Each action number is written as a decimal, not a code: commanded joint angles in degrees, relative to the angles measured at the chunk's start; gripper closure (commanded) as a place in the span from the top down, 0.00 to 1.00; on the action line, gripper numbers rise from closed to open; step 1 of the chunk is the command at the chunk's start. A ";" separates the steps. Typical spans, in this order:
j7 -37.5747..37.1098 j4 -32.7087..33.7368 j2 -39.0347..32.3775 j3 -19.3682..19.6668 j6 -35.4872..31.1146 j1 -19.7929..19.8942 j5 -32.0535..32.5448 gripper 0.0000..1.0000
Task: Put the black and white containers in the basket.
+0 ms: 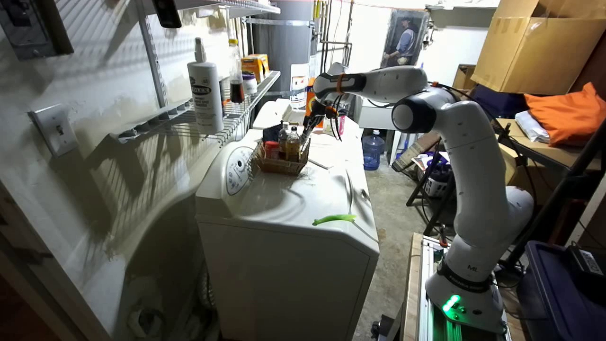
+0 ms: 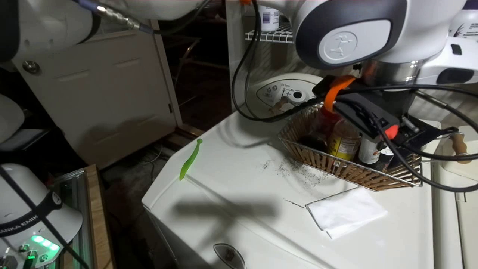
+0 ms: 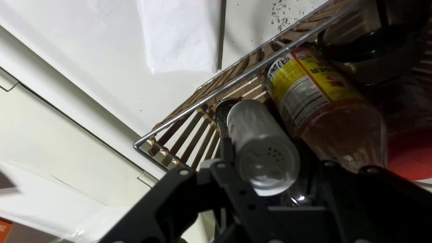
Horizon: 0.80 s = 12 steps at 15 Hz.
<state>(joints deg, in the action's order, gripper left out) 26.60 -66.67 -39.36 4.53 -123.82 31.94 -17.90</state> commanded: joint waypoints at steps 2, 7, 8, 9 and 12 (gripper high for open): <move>0.43 8.38 -6.09 -2.17 3.86 1.82 -0.32 0.20; 0.05 12.67 -9.62 -3.13 6.86 2.64 0.20 0.20; 0.30 12.72 -9.84 -2.58 7.22 2.29 -0.36 0.20; 0.19 13.39 -10.29 -2.52 7.71 2.28 -0.26 0.20; -0.04 15.09 -11.41 -2.35 8.74 2.15 -0.05 0.51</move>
<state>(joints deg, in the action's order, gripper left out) 26.60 -56.30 -48.26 2.59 -117.83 33.68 -17.87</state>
